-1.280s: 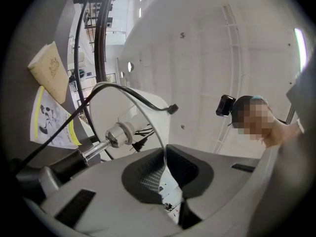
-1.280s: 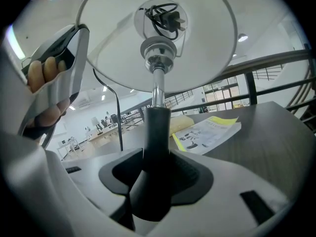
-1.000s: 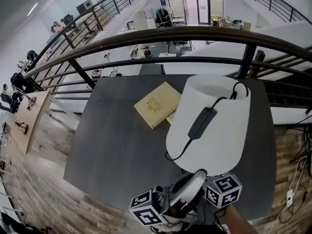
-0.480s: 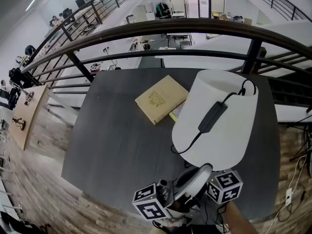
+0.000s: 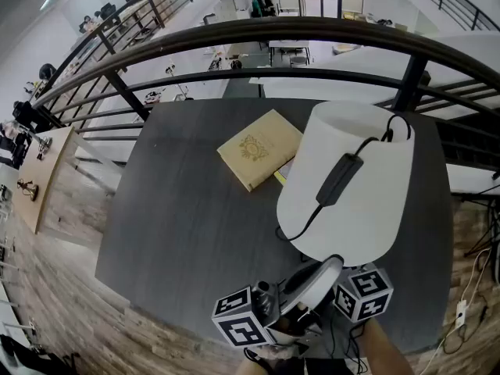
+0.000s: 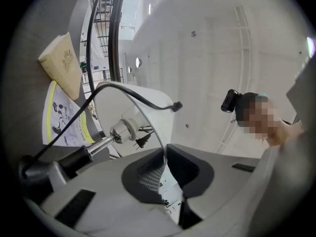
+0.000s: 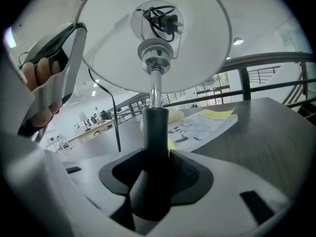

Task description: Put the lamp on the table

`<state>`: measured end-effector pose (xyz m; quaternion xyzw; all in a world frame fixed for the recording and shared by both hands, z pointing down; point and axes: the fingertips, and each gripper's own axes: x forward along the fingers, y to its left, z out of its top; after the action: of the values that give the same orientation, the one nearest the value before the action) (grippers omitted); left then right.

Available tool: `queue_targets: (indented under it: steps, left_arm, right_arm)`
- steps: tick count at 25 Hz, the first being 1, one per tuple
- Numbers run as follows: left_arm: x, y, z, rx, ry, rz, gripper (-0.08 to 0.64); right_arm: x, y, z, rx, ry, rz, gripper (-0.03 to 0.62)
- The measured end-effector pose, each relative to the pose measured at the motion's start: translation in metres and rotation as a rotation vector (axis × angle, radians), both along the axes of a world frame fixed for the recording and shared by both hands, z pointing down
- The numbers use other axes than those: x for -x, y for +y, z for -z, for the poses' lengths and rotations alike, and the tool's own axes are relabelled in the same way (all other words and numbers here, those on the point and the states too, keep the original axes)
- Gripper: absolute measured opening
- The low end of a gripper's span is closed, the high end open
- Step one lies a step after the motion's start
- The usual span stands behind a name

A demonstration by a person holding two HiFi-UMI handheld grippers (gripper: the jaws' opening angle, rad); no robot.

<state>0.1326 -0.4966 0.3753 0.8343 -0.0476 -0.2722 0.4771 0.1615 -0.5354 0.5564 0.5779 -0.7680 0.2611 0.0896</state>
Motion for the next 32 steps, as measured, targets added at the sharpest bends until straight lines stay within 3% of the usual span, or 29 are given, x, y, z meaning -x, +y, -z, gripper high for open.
queue_targets:
  steps: [32]
  left_arm:
    - [0.005, 0.014, -0.005, 0.049, 0.034, 0.009, 0.048]
  right_arm:
    - [-0.001, 0.007, -0.002, -0.045, -0.016, -0.036, 0.199]
